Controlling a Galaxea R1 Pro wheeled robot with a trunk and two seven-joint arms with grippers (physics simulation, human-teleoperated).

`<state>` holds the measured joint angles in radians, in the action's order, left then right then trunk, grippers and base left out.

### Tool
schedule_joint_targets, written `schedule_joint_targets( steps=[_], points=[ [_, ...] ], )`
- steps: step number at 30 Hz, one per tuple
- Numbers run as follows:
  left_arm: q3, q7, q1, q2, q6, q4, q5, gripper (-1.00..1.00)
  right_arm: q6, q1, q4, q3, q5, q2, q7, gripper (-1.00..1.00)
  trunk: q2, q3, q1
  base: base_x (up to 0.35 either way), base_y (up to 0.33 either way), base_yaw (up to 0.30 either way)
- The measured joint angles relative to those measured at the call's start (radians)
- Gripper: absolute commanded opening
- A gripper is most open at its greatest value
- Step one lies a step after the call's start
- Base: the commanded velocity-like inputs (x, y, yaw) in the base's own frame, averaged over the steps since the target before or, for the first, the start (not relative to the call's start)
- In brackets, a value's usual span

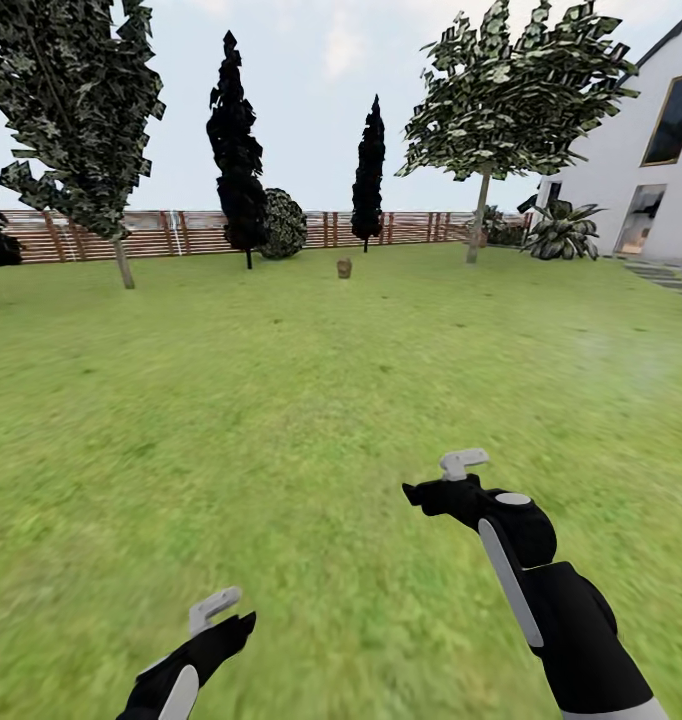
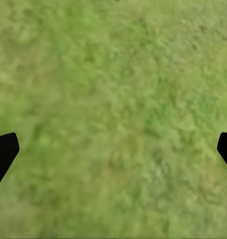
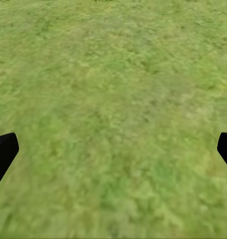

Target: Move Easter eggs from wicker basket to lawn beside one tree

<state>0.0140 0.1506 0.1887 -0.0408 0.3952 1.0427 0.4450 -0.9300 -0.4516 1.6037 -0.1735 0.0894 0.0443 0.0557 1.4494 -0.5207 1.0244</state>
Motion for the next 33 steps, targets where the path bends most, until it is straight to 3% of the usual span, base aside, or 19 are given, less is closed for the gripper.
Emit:
schedule_joint_targets(
  steps=[33],
  points=[
    [0.0,-0.002,0.0,0.0,0.0,-0.001,0.0,1.0,0.0,0.0,0.0,0.0,0.0,0.0,0.0,1.0,0.0,0.0,0.0,0.334,0.0,0.0]
  ],
)
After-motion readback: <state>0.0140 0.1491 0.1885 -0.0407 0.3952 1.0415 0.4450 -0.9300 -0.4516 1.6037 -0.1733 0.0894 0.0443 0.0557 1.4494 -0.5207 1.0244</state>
